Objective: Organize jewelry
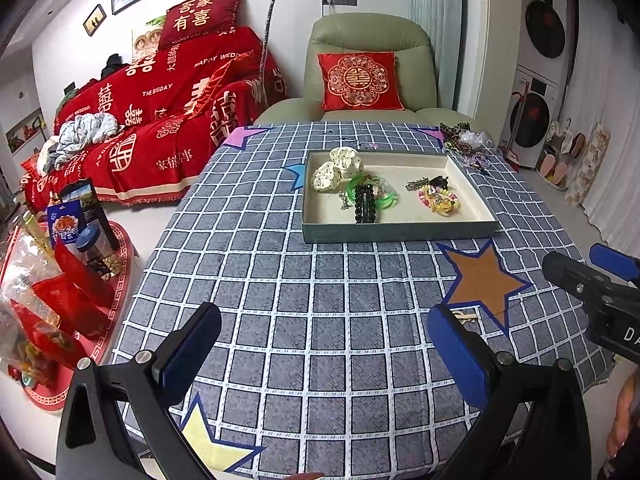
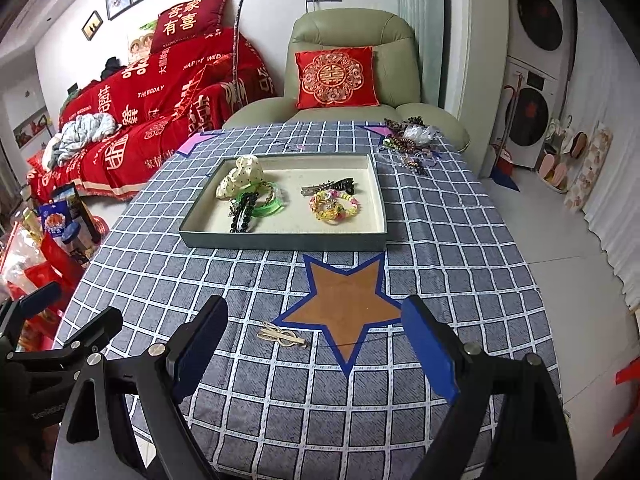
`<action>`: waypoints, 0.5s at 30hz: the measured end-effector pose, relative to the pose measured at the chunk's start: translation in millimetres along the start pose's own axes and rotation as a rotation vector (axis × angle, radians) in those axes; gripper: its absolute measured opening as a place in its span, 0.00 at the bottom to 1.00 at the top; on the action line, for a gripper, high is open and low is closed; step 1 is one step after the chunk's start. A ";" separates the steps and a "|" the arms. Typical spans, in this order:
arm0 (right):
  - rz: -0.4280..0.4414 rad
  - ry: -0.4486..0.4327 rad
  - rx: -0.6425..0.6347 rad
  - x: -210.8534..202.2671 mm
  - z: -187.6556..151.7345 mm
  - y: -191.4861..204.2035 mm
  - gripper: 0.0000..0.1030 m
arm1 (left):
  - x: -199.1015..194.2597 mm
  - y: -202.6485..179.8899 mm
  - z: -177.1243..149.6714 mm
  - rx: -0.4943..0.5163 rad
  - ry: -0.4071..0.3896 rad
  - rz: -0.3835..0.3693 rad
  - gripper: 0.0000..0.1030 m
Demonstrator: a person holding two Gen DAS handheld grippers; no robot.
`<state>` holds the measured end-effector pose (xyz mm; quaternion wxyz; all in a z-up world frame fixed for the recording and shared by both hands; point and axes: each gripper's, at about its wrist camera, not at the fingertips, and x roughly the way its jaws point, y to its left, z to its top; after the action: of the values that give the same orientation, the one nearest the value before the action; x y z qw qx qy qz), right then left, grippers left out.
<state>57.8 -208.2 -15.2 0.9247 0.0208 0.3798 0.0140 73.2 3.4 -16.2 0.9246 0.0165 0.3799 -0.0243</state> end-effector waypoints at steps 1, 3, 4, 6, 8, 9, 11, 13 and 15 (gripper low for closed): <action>0.000 -0.004 0.003 -1.8 -0.5 0.0 0.88 | -1.5 -0.1 -1.0 0.000 -0.001 0.000 1.00; -0.002 -0.012 0.008 -4.9 -1.0 -0.2 0.88 | -5.5 0.6 -1.2 0.003 -0.010 0.004 1.00; -0.005 -0.015 0.007 -6.2 -1.2 0.0 0.88 | -6.5 0.6 -1.3 0.008 -0.016 0.007 1.00; -0.012 -0.024 0.004 -9.2 -1.9 0.8 0.88 | -11.0 -1.4 -1.9 0.021 -0.027 0.018 1.00; -0.018 -0.033 0.003 -12.8 -2.3 0.7 0.88 | -13.0 -2.3 -2.1 0.027 -0.031 0.019 1.00; -0.018 -0.036 0.004 -14.2 -2.7 0.7 0.88 | -13.6 -2.1 -1.8 0.026 -0.030 0.017 1.00; -0.019 -0.044 0.009 -16.9 -2.9 0.1 0.88 | -14.4 -1.6 -1.9 0.020 -0.030 0.018 1.00; -0.024 -0.048 0.011 -18.7 -2.9 0.1 0.88 | -15.0 -1.1 -1.8 0.016 -0.031 0.021 1.00; -0.026 -0.052 0.014 -21.0 -3.2 -0.6 0.88 | -16.3 -0.8 -2.0 0.012 -0.033 0.023 1.00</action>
<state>40.6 -209.6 -2.8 0.9342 0.0225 0.3560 -0.0011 60.2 3.2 -6.1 0.9308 0.0258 0.3641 -0.0163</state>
